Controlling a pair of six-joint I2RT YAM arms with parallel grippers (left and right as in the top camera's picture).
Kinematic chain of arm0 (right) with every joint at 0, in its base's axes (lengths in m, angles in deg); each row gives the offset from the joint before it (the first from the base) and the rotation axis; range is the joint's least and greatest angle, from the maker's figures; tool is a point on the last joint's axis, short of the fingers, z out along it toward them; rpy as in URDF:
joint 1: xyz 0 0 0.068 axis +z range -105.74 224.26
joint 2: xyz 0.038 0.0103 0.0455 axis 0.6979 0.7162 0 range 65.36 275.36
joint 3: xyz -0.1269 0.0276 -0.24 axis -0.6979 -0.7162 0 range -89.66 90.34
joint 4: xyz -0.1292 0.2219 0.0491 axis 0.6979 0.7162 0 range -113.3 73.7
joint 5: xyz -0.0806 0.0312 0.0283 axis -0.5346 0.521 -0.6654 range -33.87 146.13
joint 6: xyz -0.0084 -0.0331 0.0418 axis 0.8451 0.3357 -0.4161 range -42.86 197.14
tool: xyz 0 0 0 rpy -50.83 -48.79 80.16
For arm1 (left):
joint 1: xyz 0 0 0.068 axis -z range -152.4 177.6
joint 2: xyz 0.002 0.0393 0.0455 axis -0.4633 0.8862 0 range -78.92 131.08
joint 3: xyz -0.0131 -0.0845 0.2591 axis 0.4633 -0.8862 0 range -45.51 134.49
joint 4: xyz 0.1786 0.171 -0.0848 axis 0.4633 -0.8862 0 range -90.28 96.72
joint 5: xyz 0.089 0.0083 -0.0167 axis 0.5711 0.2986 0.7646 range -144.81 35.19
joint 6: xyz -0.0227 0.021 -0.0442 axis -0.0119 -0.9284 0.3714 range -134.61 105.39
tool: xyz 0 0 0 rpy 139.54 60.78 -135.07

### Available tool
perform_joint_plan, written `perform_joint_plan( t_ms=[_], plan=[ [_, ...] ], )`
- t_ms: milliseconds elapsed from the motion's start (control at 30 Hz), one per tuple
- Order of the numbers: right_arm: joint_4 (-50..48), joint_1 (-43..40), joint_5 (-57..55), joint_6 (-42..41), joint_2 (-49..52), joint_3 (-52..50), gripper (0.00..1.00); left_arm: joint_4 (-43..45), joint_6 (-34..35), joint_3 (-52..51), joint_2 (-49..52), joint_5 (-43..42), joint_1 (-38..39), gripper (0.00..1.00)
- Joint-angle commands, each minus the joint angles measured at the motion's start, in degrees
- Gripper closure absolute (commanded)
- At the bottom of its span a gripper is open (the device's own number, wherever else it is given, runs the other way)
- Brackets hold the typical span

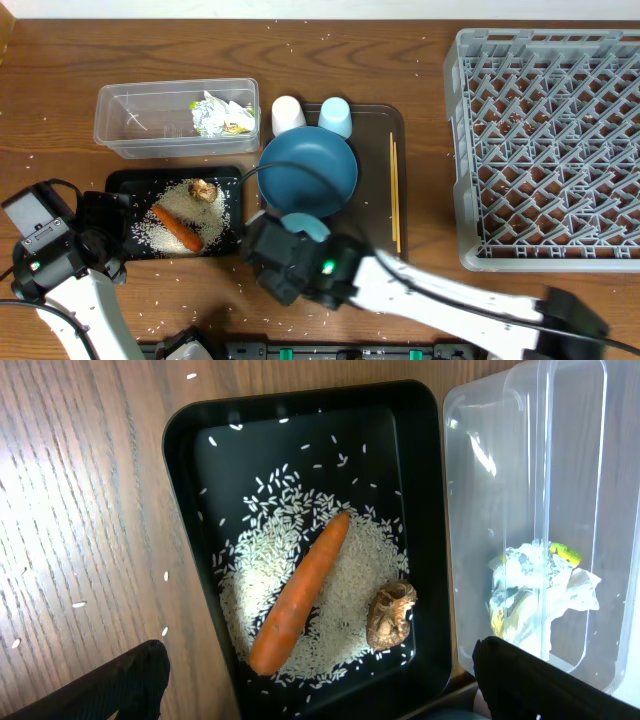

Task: Sort waste into correct bins and load items into the dishwasher rack
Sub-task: 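Lift the light blue bowl and carry it toward the dish rack, then lower the bowl into the back right of the rack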

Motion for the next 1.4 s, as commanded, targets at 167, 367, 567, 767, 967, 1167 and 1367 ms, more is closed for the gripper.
perform_joint_plan(
  t_ms=[167, 367, 567, 767, 967, 1167, 1367],
  plan=[
    [5.6, -17.5, 3.0, 1.8, -14.0, 1.2, 0.99, -0.1, -0.8, 0.7, 0.0, 0.9, -0.2, 0.02],
    [7.2, -39.7, 11.7, 7.0, -20.2, 1.2, 0.99, -0.1, -0.8, 0.7, 0.0, 0.9, -0.2, 0.02],
    [4.1, -65.3, 38.5, 18.5, -18.3, 1.2, 0.99, -0.1, -0.8, 0.7, 0.0, 0.9, -0.2, 0.02],
    [-6.7, -83.8, 63.8, 21.9, -11.8, 1.2, 0.99, -0.1, -0.8, 0.7, 0.0, 0.9, -0.2, 0.02],
    [-26.3, -93.3, 80.1, 16.6, -0.5, 1.2, 0.99, -0.1, -0.8, 0.7, 0.0, 0.9, -0.2, 0.02],
    [-45.9, -95.8, 81.2, 6.5, 10.9, 1.2, 0.99, -0.1, -0.8, 0.7, 0.0, 0.9, -0.2, 0.02],
    [-71.0, -96.3, 81.5, -10.4, 21.6, 1.2, 0.99, -0.1, -0.8, 0.7, 0.0, 0.9, -0.2, 0.02]
  ],
)
